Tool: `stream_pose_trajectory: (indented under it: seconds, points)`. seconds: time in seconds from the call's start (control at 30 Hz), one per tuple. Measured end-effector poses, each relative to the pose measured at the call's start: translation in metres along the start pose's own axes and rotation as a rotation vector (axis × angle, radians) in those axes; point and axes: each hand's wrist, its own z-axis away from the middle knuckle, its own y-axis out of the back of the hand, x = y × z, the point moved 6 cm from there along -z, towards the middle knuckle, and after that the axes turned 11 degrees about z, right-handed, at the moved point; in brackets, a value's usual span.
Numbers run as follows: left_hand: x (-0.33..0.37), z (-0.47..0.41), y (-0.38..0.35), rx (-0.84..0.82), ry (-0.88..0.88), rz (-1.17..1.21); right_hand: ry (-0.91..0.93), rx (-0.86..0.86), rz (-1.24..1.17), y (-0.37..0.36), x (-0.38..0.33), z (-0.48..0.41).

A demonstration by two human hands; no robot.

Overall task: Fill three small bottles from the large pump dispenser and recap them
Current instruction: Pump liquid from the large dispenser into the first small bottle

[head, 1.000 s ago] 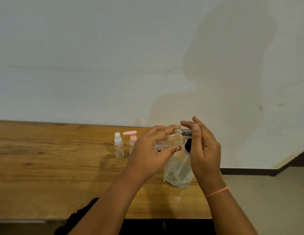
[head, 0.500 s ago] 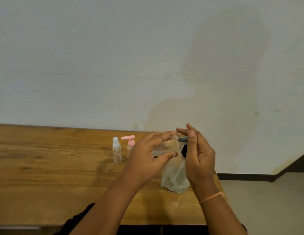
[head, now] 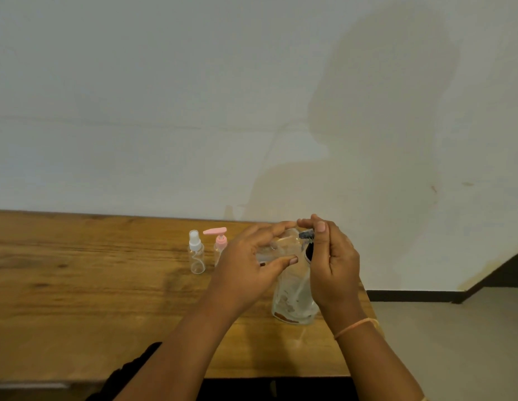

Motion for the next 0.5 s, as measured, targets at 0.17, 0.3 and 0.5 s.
stream_pose_trajectory:
  seconds: [0.17,0.3,0.5]
  points:
    - [0.006,-0.001,0.001,0.025,-0.025,0.028,0.005,0.014,-0.03,0.003,-0.01,-0.005]
    - [0.004,-0.002,0.002,0.022,-0.027,0.038,-0.013,0.004,-0.053,0.001,-0.005,-0.004]
    - [-0.004,-0.001,0.0,-0.001,0.024,0.017,-0.032,-0.019,-0.008,-0.004,0.004,0.0]
